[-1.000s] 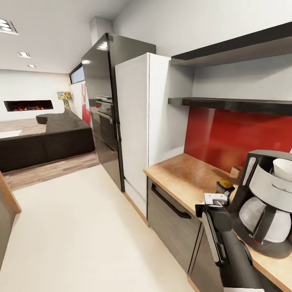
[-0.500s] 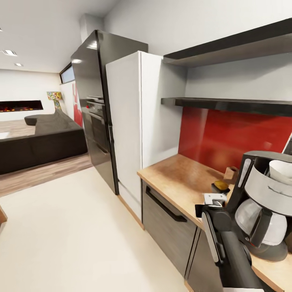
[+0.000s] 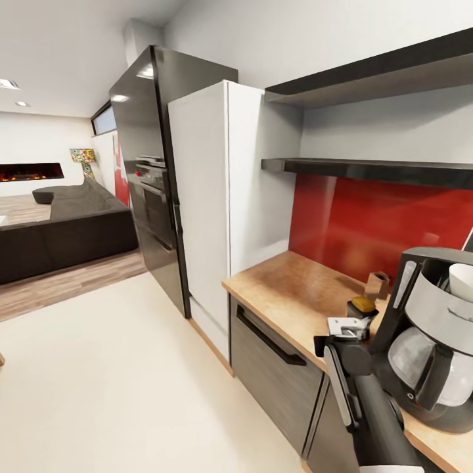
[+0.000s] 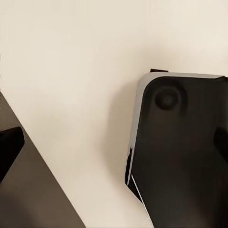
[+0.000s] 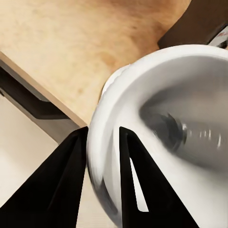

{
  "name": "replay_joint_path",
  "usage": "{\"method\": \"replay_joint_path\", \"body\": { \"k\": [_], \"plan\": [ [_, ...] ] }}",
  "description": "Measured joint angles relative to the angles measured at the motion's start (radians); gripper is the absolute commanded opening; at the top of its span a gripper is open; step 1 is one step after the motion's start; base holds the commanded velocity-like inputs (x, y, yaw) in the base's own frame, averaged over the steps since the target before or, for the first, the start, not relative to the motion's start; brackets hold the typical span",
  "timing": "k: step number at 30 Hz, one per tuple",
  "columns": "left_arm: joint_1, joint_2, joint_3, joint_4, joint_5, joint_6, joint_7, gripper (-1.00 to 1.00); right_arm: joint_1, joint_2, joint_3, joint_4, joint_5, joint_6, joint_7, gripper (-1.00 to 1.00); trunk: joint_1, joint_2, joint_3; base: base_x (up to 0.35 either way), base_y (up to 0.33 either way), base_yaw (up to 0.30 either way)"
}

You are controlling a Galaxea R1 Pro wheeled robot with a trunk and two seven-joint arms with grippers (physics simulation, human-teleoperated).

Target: Set up a coffee station on the kitchen countertop: keep the coffee maker on the countertop, move the bottle of coffee from the kitchen shelf to the counter next to the coffee maker, place a paper coffee filter on top of the coffee maker, put the saucer next to the coffee maker with the coffee cup on the saucer, and place the electric kettle next to the coffee maker.

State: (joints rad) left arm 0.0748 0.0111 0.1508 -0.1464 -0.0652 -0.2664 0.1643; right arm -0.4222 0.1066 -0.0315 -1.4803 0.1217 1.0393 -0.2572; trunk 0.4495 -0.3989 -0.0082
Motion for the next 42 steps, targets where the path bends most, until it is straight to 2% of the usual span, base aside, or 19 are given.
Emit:
{"method": "replay_joint_path", "body": {
  "k": [8, 17, 23, 30, 42],
  "plan": [
    [0.000, 0.000, 0.000, 0.000, 0.000, 0.000, 0.000, 1.00, 0.001, 0.000, -0.001, 0.021, 0.000, 0.000, 0.000, -1.00, 0.000, 0.000, 0.000, 0.002, 0.002, -0.006],
    [0.000, 0.000, 0.000, 0.002, 0.000, 0.000, 0.000, 1.00, 0.001, 0.000, -0.001, 0.031, 0.000, 0.000, 0.000, -1.00, 0.000, 0.000, 0.000, 0.000, 0.000, -0.230],
    [0.000, 0.000, 0.001, 0.002, 0.000, -0.003, -0.001, 1.00, 0.001, 0.000, -0.001, 0.038, 0.000, 0.000, 0.000, -1.00, 0.000, 0.000, 0.000, 0.006, 0.000, -0.039],
    [0.000, 0.000, 0.003, 0.002, 0.000, -0.005, -0.002, 1.00, 0.001, 0.000, -0.001, 0.077, -0.002, 0.000, 0.000, -1.00, 0.000, 0.000, 0.000, 0.223, 0.021, -0.001],
    [0.000, 0.001, 0.003, 0.002, 0.000, -0.005, -0.002, 1.00, 0.001, -0.001, -0.002, 0.084, 0.001, 0.001, -0.001, -1.00, 0.000, 0.000, 0.000, 0.097, 0.002, 0.000]
  ]
}}
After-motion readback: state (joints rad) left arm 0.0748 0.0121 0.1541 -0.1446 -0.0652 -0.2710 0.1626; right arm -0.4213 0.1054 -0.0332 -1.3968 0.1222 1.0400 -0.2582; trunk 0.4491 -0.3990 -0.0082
